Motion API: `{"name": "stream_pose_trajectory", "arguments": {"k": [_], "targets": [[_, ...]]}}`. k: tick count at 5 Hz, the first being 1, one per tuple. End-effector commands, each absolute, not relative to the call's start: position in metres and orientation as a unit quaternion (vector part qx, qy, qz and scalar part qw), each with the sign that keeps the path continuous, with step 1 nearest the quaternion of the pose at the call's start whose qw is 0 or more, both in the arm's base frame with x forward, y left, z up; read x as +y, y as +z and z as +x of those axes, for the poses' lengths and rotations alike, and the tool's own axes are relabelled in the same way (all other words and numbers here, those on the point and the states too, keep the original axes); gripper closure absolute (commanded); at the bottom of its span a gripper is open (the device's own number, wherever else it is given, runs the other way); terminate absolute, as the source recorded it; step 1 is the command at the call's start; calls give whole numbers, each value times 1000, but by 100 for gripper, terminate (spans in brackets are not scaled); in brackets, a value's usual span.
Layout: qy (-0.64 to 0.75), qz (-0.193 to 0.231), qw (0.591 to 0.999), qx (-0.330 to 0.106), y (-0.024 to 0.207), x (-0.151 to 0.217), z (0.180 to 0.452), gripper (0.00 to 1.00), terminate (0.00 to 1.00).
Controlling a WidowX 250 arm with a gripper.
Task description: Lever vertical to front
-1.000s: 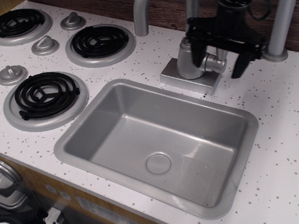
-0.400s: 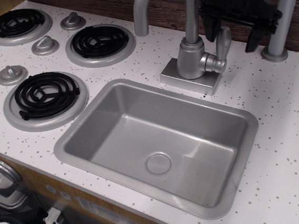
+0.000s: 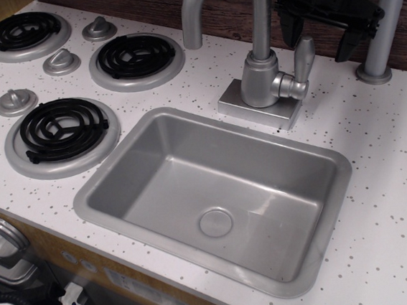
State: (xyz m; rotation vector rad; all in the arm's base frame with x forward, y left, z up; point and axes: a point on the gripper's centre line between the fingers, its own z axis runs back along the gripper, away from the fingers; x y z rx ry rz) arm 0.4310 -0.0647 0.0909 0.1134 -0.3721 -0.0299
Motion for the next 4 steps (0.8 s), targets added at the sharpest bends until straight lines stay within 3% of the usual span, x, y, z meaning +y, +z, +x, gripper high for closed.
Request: {"name": "stream_pose_trajectory", "arguments": {"k": [1, 3, 4], "targets": [[2, 50, 977, -206, 104, -60, 440, 100, 0], [32, 60, 979, -193, 99, -58, 430, 100, 0], [52, 72, 980, -178, 104, -61, 409, 100, 0]]}}
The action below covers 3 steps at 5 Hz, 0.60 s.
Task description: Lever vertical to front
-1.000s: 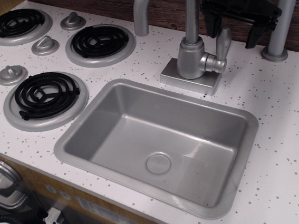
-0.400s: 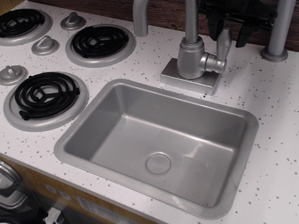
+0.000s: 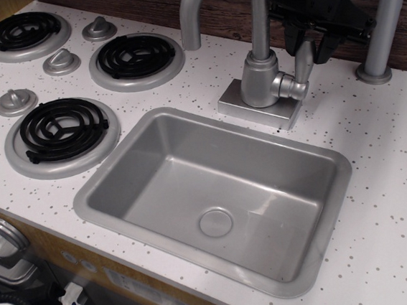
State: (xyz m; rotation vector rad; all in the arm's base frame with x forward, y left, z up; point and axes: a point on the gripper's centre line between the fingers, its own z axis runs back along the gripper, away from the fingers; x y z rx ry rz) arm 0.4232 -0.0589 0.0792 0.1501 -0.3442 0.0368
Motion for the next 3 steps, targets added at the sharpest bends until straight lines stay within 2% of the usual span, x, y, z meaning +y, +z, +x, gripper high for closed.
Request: {"name": "stream_pose_trajectory", "arguments": {"k": [1, 3], "targets": [[62, 73, 982, -162, 104, -63, 394, 100, 0], [59, 42, 988, -139, 86, -56, 391, 100, 0]]}}
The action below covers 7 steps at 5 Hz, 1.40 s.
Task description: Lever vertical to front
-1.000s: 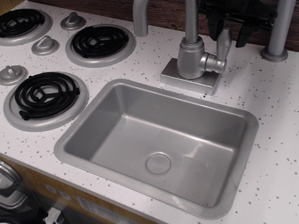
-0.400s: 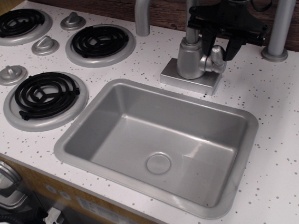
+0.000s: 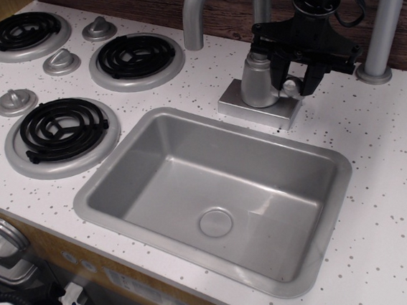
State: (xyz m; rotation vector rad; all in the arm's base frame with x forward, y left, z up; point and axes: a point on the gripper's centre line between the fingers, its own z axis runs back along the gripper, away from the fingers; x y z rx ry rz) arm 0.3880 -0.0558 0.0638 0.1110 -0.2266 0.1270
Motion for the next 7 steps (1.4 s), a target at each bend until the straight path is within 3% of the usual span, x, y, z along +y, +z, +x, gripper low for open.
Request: {"name": "stream_pose_trajectory", "arguments": {"k": [1, 6, 7], "targets": [[56, 13, 992, -110, 70, -52, 392, 100, 0], [49, 11, 993, -105, 55, -51, 397, 100, 0], [45, 22, 994, -102, 69, -53, 395, 0, 0]]}}
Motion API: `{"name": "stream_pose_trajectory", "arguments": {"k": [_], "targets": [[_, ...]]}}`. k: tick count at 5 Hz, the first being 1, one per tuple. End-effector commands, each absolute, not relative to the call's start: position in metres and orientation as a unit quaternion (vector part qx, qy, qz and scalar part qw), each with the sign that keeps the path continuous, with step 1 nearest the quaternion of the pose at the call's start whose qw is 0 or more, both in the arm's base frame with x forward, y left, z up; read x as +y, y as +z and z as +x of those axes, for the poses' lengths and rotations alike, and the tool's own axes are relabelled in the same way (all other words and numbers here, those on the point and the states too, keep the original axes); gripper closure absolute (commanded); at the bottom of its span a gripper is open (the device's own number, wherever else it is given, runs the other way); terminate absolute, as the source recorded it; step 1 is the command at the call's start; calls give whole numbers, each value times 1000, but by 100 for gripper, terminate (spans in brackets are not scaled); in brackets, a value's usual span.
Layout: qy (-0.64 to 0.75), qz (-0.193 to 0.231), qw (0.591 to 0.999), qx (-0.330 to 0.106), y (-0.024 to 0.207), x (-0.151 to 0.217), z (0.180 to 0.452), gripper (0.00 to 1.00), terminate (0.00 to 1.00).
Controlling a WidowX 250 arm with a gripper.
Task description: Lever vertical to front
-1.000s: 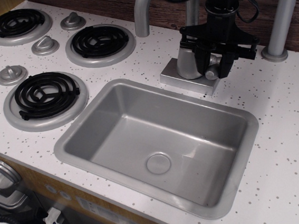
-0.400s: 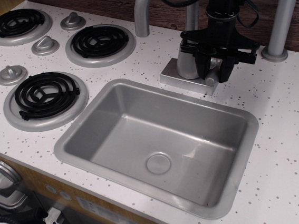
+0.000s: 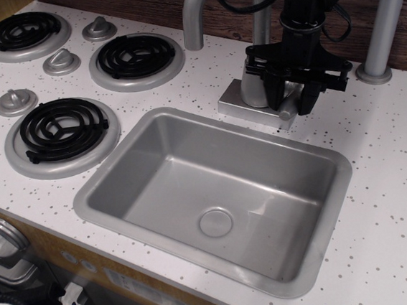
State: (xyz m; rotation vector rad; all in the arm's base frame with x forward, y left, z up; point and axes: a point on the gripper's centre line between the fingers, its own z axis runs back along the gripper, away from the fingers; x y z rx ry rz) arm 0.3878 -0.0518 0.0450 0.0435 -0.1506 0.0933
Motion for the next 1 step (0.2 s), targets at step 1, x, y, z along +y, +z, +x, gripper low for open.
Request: {"name": "stream_pose_trajectory", "arguments": {"k": [1], "targets": [[54, 45, 993, -92, 91, -57, 391, 0, 100]]}}
